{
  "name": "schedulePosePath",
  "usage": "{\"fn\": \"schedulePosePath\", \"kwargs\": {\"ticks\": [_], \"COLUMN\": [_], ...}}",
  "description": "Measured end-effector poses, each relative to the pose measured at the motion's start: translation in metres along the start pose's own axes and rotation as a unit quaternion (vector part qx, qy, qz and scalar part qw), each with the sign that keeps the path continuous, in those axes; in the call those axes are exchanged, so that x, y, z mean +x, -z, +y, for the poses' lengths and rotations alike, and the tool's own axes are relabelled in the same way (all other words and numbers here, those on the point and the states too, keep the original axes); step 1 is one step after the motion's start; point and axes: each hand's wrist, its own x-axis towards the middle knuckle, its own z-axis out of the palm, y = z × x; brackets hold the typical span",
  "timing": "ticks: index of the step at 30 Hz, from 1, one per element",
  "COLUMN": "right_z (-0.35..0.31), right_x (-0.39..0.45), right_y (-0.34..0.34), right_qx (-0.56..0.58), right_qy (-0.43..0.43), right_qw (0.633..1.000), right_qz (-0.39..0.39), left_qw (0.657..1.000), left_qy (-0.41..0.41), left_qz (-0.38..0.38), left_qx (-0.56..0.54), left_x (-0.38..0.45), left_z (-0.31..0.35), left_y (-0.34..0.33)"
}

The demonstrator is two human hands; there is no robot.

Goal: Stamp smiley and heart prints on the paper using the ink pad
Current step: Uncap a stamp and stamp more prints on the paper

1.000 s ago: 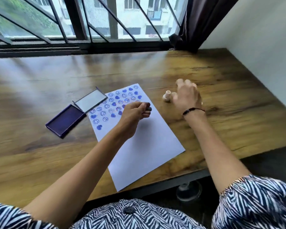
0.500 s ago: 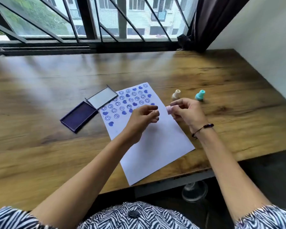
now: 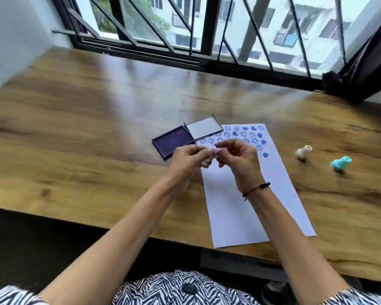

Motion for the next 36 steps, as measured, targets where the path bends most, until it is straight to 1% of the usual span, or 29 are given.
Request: {"fn": "schedulePosePath", "kwargs": {"ticks": [3,4,5,6,8,9,10,13,14,17,19,21,23,24,25,26,27,28,29,30,31,33,36], "right_z": [-0.006,-0.008,-0.011,-0.015,-0.024,-0.025,-0.023,-0.006,-0.006,-0.016,-0.017,-0.015,-0.015,-0.018,-0.021,-0.024,-0.025,-0.025,-0.022,-0.019,-0.015,-0.008,0.001], "right_x": [0.009,0.014,0.020,0.029,0.048,0.056,0.061,0.062,0.063,0.076,0.080,0.075,0.074,0.076,0.078,0.078,0.076,0.072,0.066,0.059,0.049,0.032,0.013], "right_y": [-0.029,-0.038,-0.041,-0.048,-0.065,-0.075,-0.085,-0.108,-0.109,-0.106,-0.104,-0.107,-0.107,-0.104,-0.101,-0.096,-0.088,-0.078,-0.065,-0.050,-0.036,-0.012,0.001], "right_qx": [-0.028,-0.033,-0.051,-0.098,-0.230,-0.282,-0.331,-0.479,-0.493,-0.488,-0.496,-0.500,-0.503,-0.494,-0.470,-0.429,-0.374,-0.320,-0.278,-0.243,-0.220,-0.223,-0.309], "right_qy": [0.036,0.054,0.081,0.115,0.195,0.220,0.230,0.237,0.234,0.224,0.231,0.234,0.224,0.215,0.205,0.192,0.172,0.149,0.122,0.092,0.061,0.030,0.056], "right_qw": [0.998,0.997,0.995,0.988,0.953,0.933,0.912,0.828,0.816,0.810,0.805,0.805,0.804,0.809,0.825,0.855,0.895,0.929,0.951,0.966,0.974,0.974,0.949], "right_qz": [-0.048,-0.053,-0.040,-0.031,-0.033,-0.051,-0.078,-0.169,-0.189,-0.234,-0.230,-0.217,-0.226,-0.235,-0.238,-0.220,-0.175,-0.112,-0.052,-0.008,0.017,0.033,0.004], "left_qw": [0.997,0.994,0.990,0.986,0.978,0.976,0.973,0.964,0.963,0.964,0.966,0.966,0.968,0.969,0.971,0.973,0.976,0.980,0.984,0.988,0.992,0.997,0.998], "left_qy": [0.014,0.021,0.030,0.036,0.030,0.026,0.024,0.019,0.021,0.020,0.018,0.013,0.009,0.007,0.003,-0.003,-0.007,-0.012,-0.016,-0.019,-0.021,-0.016,-0.003], "left_qz": [0.067,0.096,0.119,0.142,0.173,0.183,0.192,0.219,0.222,0.214,0.206,0.204,0.201,0.196,0.190,0.179,0.167,0.154,0.140,0.123,0.104,0.067,0.040], "left_qx": [-0.034,-0.048,-0.065,-0.082,-0.110,-0.118,-0.124,-0.149,-0.154,-0.155,-0.156,-0.156,-0.152,-0.150,-0.148,-0.145,-0.137,-0.123,-0.108,-0.092,-0.075,-0.034,0.053], "left_x": [-0.003,-0.003,-0.003,-0.004,-0.008,-0.010,-0.011,-0.013,-0.014,-0.017,-0.016,-0.015,-0.016,-0.015,-0.014,-0.013,-0.011,-0.009,-0.008,-0.007,-0.005,0.002,0.012], "left_z": [0.004,0.003,0.002,0.000,-0.003,-0.004,-0.005,-0.004,-0.004,-0.005,-0.006,-0.008,-0.010,-0.010,-0.010,-0.010,-0.010,-0.012,-0.013,-0.014,-0.016,-0.017,-0.018], "left_y": [0.024,0.031,0.034,0.039,0.049,0.052,0.054,0.056,0.056,0.057,0.058,0.059,0.059,0.058,0.057,0.054,0.051,0.048,0.044,0.039,0.033,0.021,0.009]}}
